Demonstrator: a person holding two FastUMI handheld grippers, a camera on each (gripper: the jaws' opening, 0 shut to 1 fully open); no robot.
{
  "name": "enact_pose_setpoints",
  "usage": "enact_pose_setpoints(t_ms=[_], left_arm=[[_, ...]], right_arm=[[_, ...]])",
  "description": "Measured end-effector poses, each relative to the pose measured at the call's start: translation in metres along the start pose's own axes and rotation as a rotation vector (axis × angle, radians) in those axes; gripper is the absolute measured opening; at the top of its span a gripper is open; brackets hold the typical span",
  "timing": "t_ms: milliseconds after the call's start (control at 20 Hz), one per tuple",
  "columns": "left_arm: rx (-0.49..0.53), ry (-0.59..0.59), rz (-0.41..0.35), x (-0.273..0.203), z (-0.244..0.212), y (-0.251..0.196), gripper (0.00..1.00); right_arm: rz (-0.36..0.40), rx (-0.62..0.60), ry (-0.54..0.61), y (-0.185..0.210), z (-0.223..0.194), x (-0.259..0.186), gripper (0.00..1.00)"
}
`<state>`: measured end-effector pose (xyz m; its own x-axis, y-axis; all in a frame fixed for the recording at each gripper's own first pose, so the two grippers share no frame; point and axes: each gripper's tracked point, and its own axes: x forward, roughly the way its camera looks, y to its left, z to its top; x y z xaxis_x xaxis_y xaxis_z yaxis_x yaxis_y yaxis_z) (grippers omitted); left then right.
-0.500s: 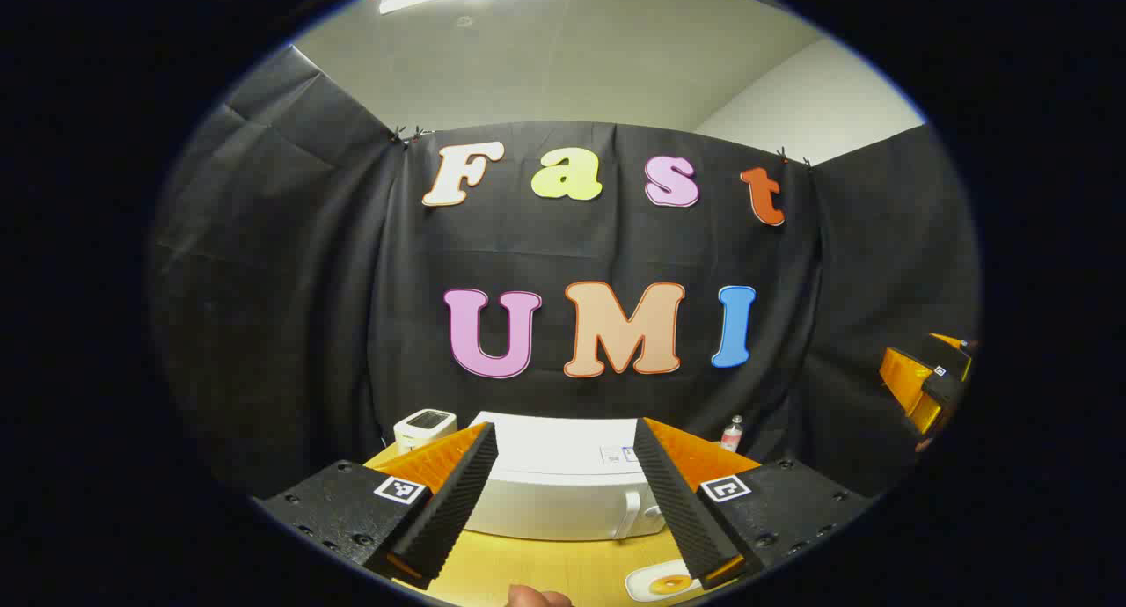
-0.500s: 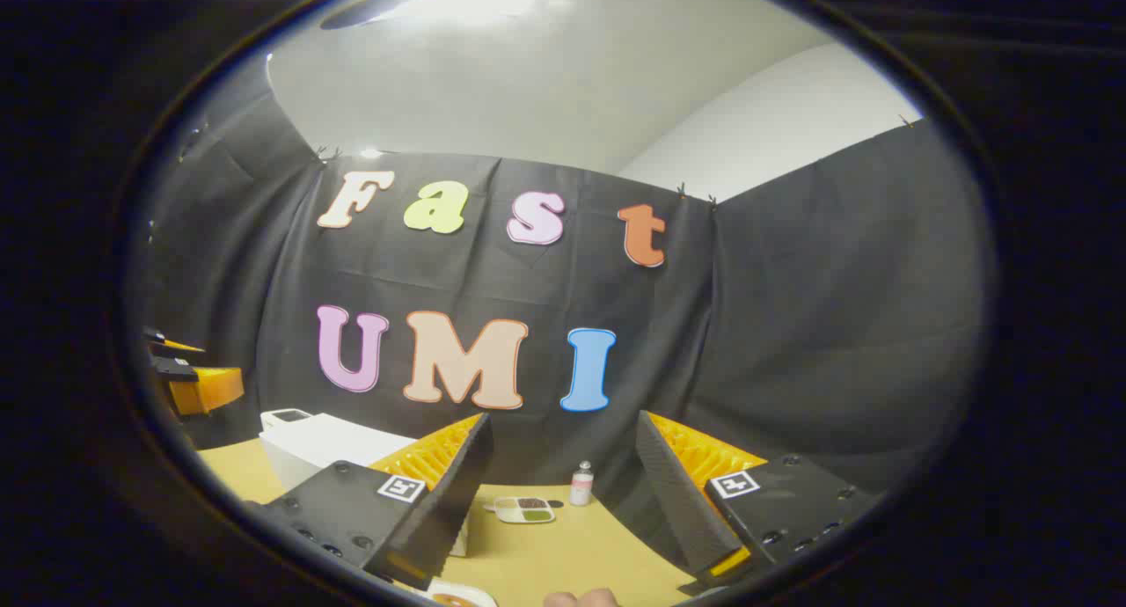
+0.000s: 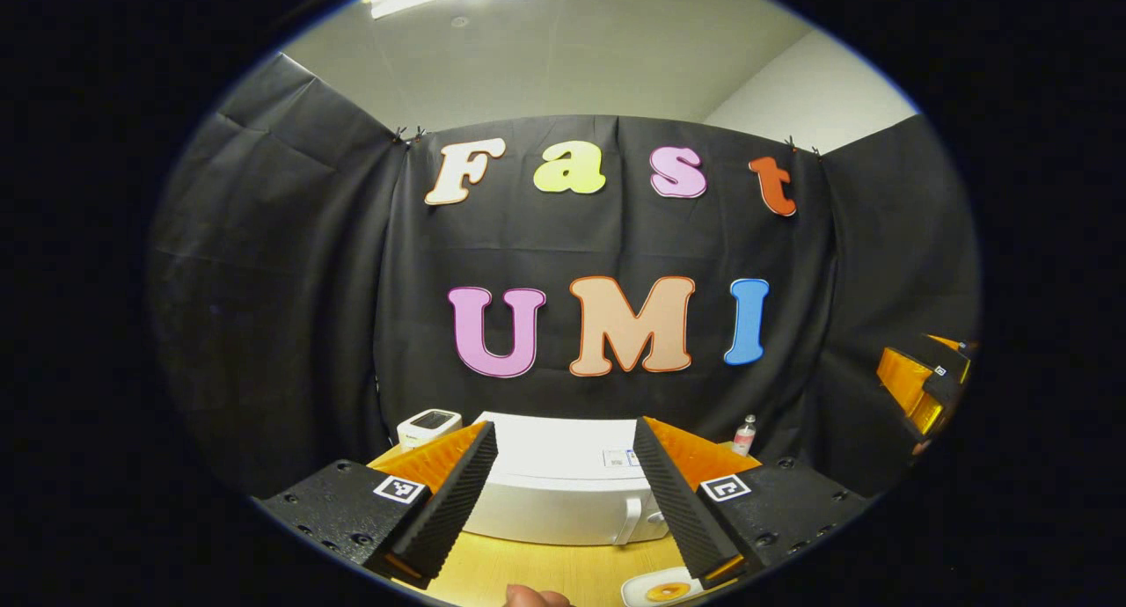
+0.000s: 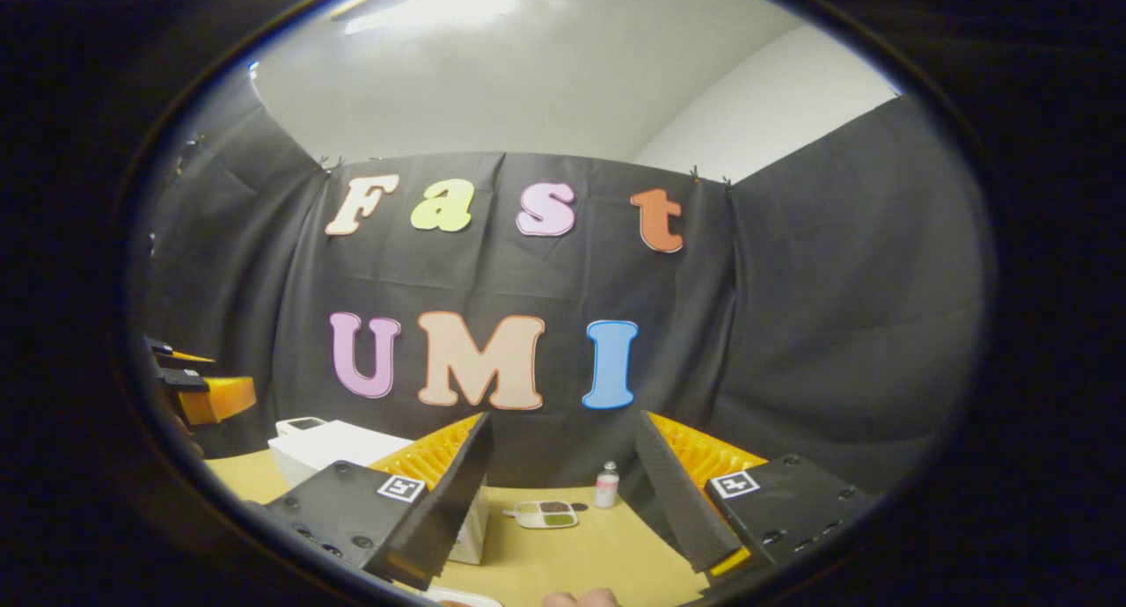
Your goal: Open the microwave oven with the left hand, put the food in, and close the microwave oven.
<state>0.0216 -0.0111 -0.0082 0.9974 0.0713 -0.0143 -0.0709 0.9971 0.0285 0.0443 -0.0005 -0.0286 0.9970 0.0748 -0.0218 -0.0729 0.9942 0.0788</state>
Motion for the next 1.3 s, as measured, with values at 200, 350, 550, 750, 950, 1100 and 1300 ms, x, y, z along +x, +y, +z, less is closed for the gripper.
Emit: enact_pose_setpoints(t_ms=[200, 350, 550, 750, 950, 1100, 1300], left_arm=[[0.012, 0.002, 0.027, 0.004, 0.003, 0.004, 0.97], [0.030, -0.007, 0.031, 0.006, 0.007, 0.004, 0.97], [0.035, -0.001, 0.017, 0.008, 0.005, 0.000, 0.97], [0.038, 0.004, 0.007, 0.012, 0.000, -0.003, 0.98], [0.040, 0.009, -0.006, 0.018, -0.011, -0.008, 0.97], [0.047, 0.017, -0.037, 0.024, -0.034, -0.019, 0.97], [0.043, 0.065, -0.098, 0.036, -0.094, -0.038, 0.98]], right_arm=[[0.026, -0.009, 0.000, 0.007, -0.005, 0.010, 0.97], [0.036, 0.005, 0.005, 0.010, -0.007, 0.013, 0.97], [0.034, 0.000, 0.002, 0.010, -0.007, 0.014, 1.00], [0.026, 0.002, 0.006, 0.009, -0.008, 0.014, 0.97], [0.010, 0.005, 0.015, 0.007, -0.010, 0.014, 0.97], [-0.001, 0.024, 0.015, 0.001, -0.007, 0.012, 0.96], [-0.010, 0.018, 0.010, -0.007, -0.001, 0.011, 0.96]])
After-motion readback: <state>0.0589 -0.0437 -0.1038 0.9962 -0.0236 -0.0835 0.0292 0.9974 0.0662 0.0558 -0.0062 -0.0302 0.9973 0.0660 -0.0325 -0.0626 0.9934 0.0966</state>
